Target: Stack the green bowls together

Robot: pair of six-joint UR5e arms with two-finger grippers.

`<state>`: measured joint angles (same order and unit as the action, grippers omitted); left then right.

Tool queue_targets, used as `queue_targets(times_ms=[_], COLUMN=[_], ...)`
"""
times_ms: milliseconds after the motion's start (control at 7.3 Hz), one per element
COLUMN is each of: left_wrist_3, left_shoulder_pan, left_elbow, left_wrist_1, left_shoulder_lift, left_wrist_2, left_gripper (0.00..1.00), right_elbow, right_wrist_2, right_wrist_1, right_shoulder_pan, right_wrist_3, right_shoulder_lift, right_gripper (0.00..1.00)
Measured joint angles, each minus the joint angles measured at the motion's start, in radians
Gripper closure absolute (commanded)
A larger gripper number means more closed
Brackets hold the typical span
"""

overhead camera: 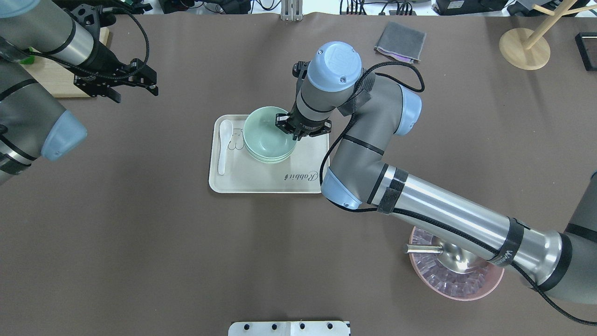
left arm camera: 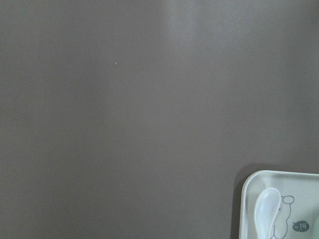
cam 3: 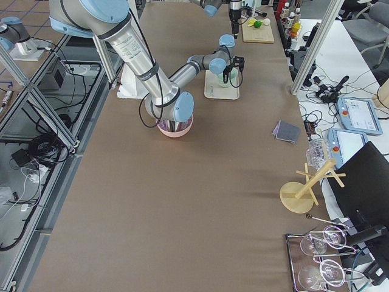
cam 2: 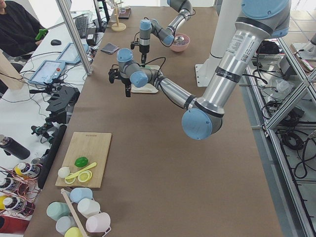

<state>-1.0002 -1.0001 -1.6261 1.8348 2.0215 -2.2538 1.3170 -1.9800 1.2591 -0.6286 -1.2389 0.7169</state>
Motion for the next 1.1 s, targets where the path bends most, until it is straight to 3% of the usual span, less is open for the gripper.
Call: queue_targets(times_ms=[548, 822, 1096], left_wrist_3=[0.0, 0.007, 0.064], left_shoulder_pan=[-0.001, -0.004, -0.03], left_elbow=[0.0, 0.006, 0.007], left_wrist_1=[-0.003, -0.006, -0.034], left_shoulder_lift=[0.002, 0.005, 0.009], left_wrist_2=[0.0, 0.0, -0.001], left_gripper=[0.02, 0.02, 0.02], right_elbow=[0.004, 0.009, 0.036], right_wrist_2=[-0.022, -0.097, -0.152], right_wrist_1=[0.002, 0.01, 0.119], right_shoulder_pan=[-0.02, -0.074, -0.14], right_wrist_3=[0.028, 0.049, 0.158], right_shoulder_lift=[0.003, 0.016, 0.036], right_gripper=[0.0, 0.0, 0.0])
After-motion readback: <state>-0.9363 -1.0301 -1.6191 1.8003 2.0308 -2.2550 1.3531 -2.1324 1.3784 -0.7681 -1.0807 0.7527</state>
